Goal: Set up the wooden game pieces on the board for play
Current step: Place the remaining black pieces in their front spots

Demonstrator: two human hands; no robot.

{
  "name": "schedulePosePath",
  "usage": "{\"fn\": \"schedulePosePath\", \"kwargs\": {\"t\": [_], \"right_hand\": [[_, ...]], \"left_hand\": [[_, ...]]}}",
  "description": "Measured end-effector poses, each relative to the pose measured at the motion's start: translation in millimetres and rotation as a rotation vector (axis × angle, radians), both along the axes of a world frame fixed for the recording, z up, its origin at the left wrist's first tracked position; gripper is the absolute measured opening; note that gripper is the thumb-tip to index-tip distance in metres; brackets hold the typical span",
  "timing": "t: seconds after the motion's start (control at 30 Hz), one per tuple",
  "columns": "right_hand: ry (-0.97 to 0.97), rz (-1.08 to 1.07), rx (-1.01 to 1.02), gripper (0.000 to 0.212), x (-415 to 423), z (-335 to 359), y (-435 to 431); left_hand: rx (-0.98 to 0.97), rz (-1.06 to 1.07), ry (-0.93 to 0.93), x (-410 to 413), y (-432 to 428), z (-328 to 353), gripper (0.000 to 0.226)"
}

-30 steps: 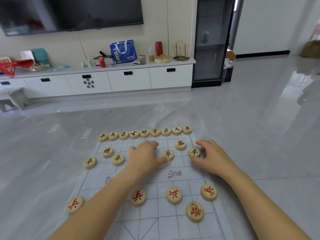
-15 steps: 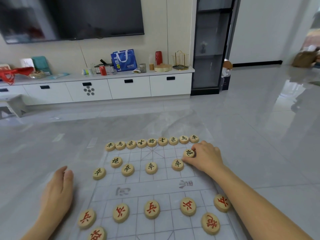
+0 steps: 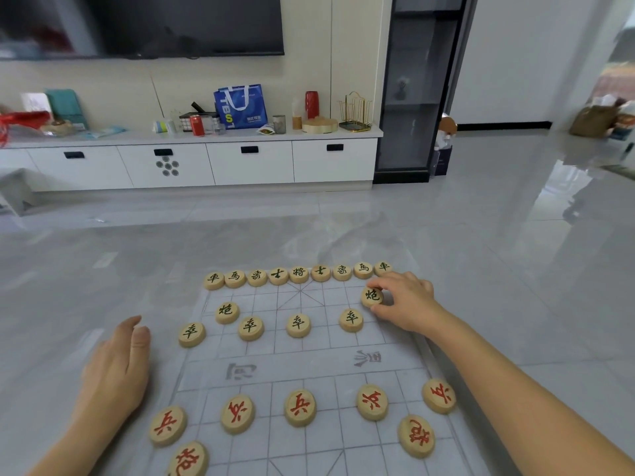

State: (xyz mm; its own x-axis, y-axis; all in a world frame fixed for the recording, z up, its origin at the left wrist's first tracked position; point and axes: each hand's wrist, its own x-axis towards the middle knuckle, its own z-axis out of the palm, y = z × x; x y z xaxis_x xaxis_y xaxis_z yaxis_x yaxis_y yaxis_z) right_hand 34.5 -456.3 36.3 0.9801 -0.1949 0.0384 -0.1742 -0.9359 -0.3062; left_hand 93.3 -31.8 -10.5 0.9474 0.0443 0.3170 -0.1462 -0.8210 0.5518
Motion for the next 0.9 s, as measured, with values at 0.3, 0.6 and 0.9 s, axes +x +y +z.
{"fn": "schedulePosePath", "kwargs": {"t": [0.3, 0.6, 0.9], "right_hand": [[0.096, -0.018, -0.006, 0.046, 0.4, 1.2, 0.0], [0.089, -0.032, 0.005, 0.046, -1.6, 0.9, -0.2], [0.011, -0.09, 0.096, 0.056, -24.9, -2.8, -0.1]], "left_hand": [[0.048, 0.005, 0.013, 0.1, -1.4, 1.3, 0.085], [0.072, 0.011, 0.031, -3.1, -4.9, 6.3, 0.087], [0.113, 0.042, 0.072, -13.4, -15.6, 20.9, 0.081]]}}
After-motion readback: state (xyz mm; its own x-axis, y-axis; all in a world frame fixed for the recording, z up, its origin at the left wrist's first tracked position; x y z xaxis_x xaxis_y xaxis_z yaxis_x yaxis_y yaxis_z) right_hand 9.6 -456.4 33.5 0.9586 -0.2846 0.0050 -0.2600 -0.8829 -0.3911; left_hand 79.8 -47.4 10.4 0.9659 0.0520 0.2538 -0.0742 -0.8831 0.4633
